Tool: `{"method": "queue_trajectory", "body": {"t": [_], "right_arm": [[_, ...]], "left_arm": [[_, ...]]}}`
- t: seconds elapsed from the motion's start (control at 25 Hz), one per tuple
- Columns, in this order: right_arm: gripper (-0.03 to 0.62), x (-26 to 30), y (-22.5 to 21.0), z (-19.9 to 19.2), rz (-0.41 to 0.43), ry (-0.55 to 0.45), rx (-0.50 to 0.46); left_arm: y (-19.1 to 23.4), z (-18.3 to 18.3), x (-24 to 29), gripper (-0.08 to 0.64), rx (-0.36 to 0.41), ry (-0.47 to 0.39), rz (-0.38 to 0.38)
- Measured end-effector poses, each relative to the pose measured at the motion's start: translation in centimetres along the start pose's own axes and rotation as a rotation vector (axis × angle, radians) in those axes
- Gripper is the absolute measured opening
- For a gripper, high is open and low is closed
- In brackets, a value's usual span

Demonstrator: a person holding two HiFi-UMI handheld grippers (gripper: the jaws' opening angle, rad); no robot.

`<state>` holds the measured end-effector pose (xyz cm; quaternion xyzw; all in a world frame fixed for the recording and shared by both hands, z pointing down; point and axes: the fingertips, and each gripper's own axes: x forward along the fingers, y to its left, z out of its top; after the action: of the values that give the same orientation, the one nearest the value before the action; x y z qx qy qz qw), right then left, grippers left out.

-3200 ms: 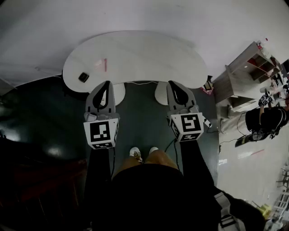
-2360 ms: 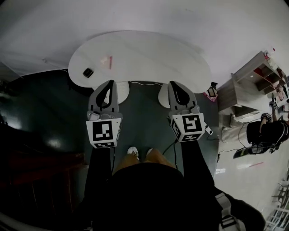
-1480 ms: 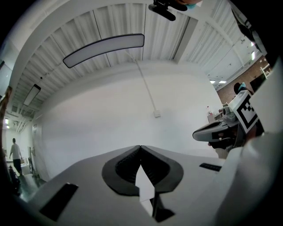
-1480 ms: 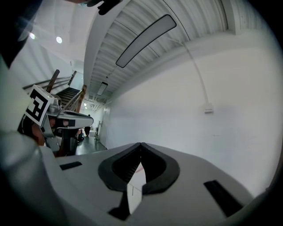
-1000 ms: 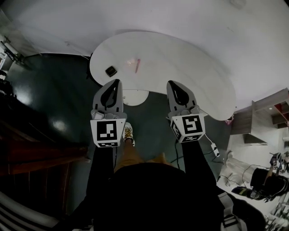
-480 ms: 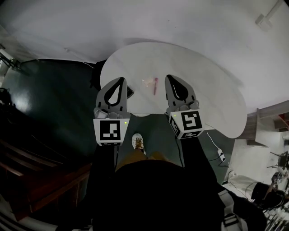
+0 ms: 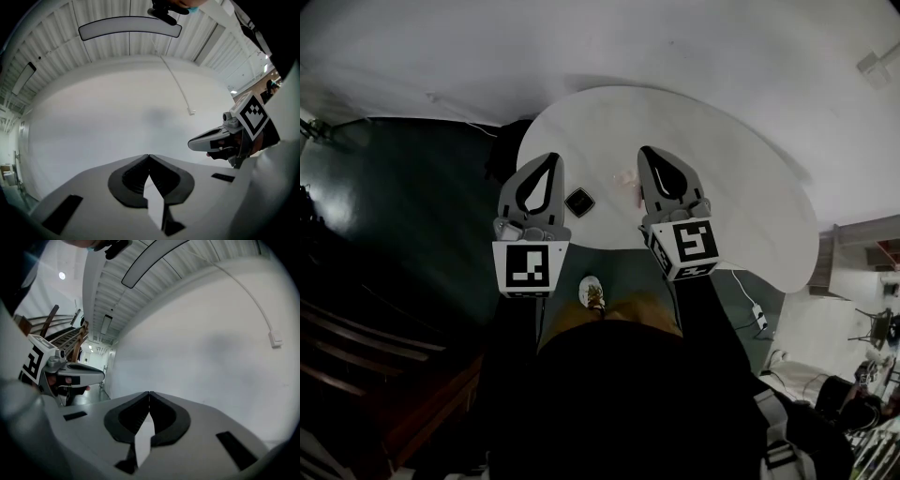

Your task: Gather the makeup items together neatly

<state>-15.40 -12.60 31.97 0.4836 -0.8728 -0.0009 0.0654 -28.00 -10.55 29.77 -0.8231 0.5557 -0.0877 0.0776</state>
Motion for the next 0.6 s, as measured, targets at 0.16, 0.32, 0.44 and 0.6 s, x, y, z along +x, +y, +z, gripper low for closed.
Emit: {"method": "queue_trajectory", "body": {"t": [0.16,0.32,0.44,0.6], "right_arm": [[0.026,1.6,0.5,-0.6,0.019,0.028,-0.014],[0.026,3.1,0.4,-0.8,0.032,0.035,-0.005],[0.026,4.5,0.6,-1.5,0.054,0.047,-0.007],[0.026,5.9,1.4,-2.3,0.101,0.064,-0.002]], "left_arm": [[1.1,-1.0,0.8,0.017,-0.027,0.005,0.001],[1.9,-1.6,1.4,0.017,-0.026,0.016,0.014],[2.5,-2.0,2.0,0.017,-0.017,0.030,0.026],[3.1,-2.8,2.1,0.017,-0.022,0.051,0.040]]}}
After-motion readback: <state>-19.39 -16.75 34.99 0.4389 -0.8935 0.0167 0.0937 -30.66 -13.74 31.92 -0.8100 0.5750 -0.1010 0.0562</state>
